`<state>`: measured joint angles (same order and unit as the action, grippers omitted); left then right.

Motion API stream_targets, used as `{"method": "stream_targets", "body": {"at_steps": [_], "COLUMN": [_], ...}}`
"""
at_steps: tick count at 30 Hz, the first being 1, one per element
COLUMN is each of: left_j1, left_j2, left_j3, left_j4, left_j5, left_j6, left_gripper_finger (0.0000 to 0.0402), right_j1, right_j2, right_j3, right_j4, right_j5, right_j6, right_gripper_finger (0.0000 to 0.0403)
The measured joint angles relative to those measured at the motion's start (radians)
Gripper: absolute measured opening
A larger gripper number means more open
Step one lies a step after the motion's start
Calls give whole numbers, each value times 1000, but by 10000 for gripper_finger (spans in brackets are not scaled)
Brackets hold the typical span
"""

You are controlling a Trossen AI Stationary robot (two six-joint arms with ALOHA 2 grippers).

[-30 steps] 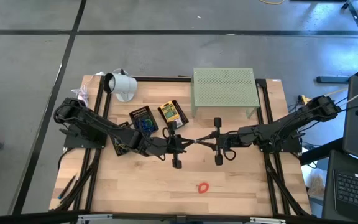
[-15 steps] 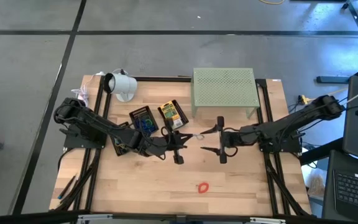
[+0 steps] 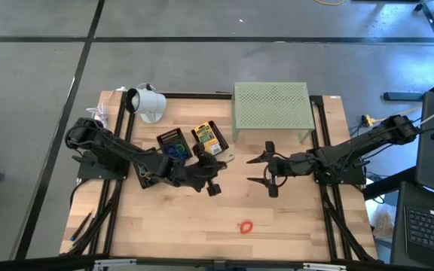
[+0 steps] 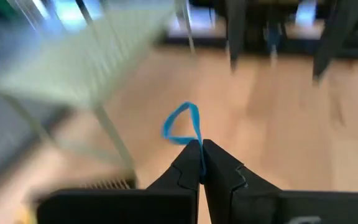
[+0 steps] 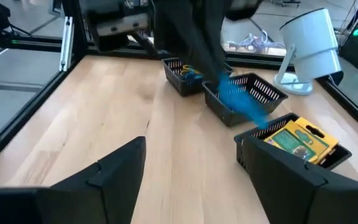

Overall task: Pick & Place Office Desk Supplies
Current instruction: Put the blue rubber band into the left black basket

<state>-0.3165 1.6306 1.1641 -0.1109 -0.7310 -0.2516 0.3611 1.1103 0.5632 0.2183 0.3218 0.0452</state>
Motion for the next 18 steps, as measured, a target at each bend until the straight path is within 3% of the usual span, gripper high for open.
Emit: {"method": "stream_targets", "body": {"at_steps": [10,18], "left_j1": [16,-28], "left_j2": [-65,-119], "left_j3": [-2,-2], "left_j4": [-673,-1137], "left_j5": [350,498], "left_j6": [-638,-963], "left_gripper_finger": [3,3], "right_j1": [0,6], "right_j2": [0,0], "right_j3": [0,0], "right_j4": [-48,-167], "right_j5": [-6,-287], "right_j6": [59,234], "right_gripper_finger": [263,263]}}
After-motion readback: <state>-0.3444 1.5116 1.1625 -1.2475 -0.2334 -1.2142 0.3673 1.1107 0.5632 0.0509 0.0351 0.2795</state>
